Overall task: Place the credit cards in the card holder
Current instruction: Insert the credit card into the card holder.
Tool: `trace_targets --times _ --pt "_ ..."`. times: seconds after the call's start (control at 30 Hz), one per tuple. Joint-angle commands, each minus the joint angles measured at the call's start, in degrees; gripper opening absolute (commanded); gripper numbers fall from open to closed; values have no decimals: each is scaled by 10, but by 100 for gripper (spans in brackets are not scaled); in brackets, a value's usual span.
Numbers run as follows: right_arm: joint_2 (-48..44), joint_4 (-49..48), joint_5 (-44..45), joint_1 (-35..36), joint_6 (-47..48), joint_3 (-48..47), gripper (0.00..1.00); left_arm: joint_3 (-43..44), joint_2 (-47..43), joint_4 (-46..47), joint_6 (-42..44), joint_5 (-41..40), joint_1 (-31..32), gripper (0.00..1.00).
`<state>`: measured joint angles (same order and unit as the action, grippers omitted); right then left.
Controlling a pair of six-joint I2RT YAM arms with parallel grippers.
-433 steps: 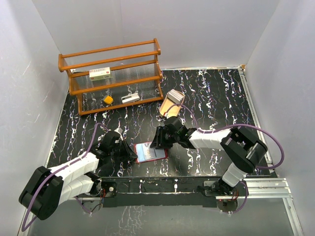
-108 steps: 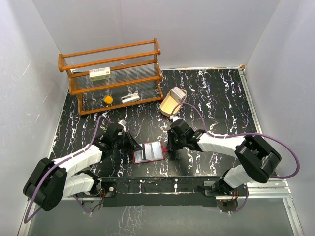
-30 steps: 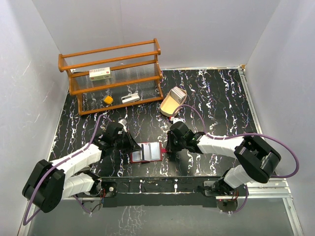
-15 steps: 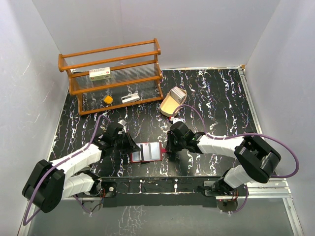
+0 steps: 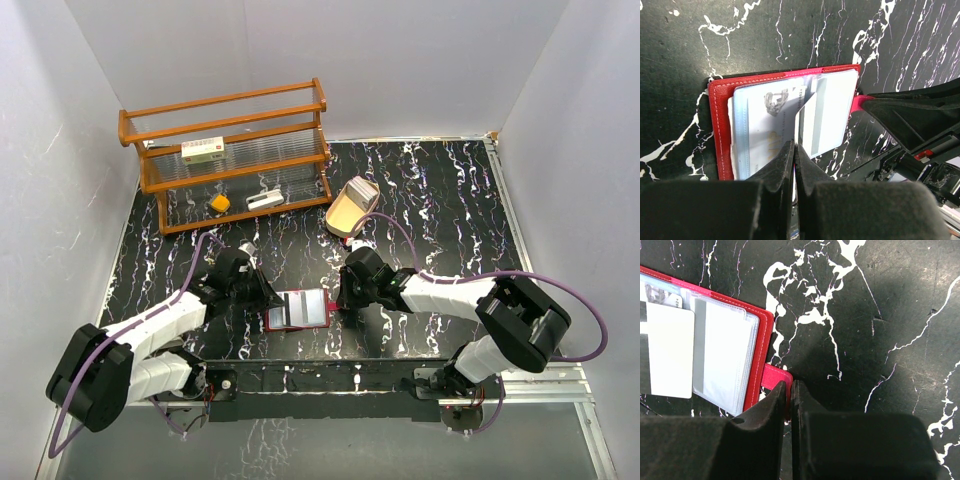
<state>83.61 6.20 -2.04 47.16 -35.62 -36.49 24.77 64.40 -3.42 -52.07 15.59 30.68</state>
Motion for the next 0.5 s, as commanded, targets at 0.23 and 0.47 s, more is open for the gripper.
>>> trace_targets --times 0.23,0.47 --pt "2 -9 4 3 8 -5 2 11 -10 8 26 27 -20 0" --pt "1 -11 2 3 7 -3 2 4 -1 21 30 28 -20 0"
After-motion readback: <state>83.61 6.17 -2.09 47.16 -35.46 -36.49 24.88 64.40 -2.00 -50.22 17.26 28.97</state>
